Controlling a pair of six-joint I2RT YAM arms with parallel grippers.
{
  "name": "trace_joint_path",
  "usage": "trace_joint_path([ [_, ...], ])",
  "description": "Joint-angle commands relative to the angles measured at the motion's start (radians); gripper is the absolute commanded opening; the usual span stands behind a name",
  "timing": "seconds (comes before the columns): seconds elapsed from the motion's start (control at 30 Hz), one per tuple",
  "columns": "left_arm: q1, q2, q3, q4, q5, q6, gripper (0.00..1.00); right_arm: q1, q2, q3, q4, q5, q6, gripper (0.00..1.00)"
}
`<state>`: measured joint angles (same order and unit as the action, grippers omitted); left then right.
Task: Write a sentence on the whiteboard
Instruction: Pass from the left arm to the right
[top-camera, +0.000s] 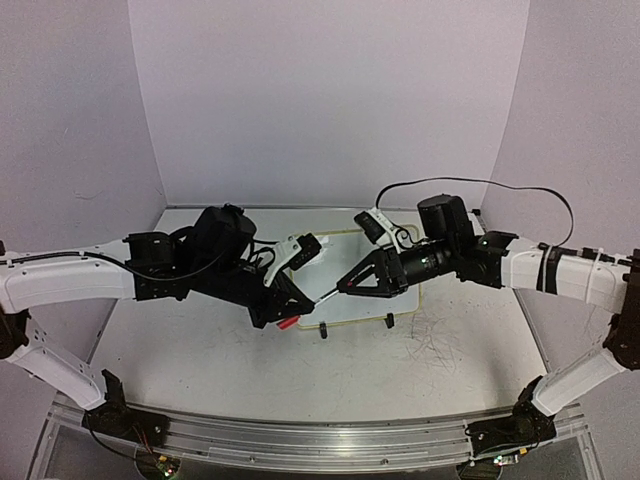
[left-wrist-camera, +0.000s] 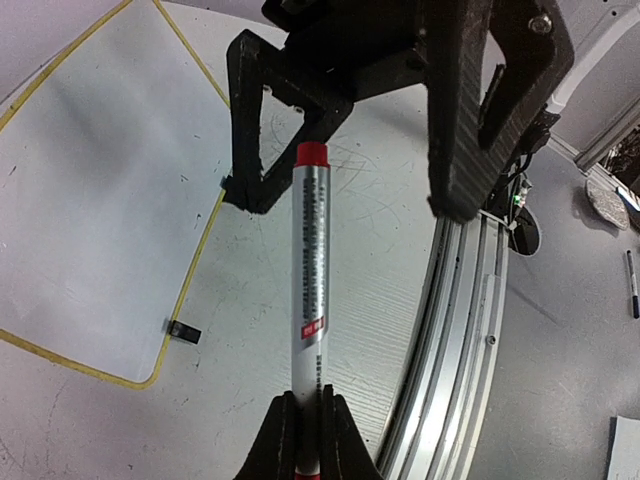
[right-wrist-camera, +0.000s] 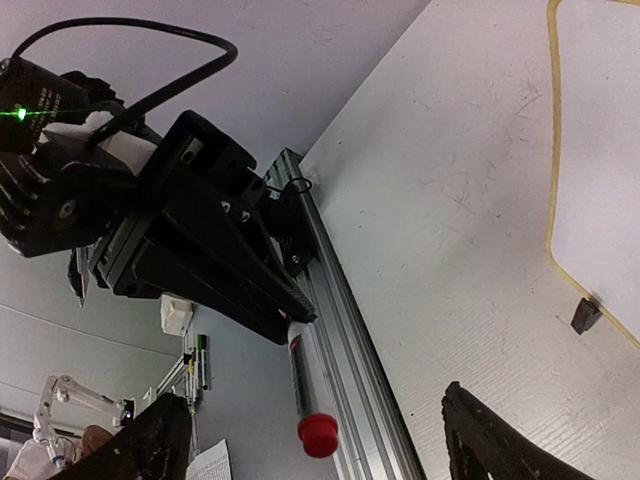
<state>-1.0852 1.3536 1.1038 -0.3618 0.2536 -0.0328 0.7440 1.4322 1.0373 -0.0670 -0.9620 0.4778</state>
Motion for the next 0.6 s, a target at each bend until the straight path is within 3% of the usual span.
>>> trace_joint_path([
  [0.0,-0.021,0.034,0.065,0.028,0.024,0.031,0.0,0.024,0.033,-0.011,0.137,-0.073,0.049,0.82],
  [0.2,-0.038,0.049,0.077,0.043,0.026,0.059,0.0,0.062,0.077,-0.015,0.204,-0.102,0.085,0.61],
  [0.4,-0.043,0.041,0.062,0.054,0.013,0.057,0.0,0.079,0.101,-0.023,0.21,-0.102,0.082,0.47],
  [0.57,-0.044,0.028,0.046,0.058,0.006,0.054,0.0,0.079,0.109,-0.035,0.212,-0.104,0.078,0.46],
])
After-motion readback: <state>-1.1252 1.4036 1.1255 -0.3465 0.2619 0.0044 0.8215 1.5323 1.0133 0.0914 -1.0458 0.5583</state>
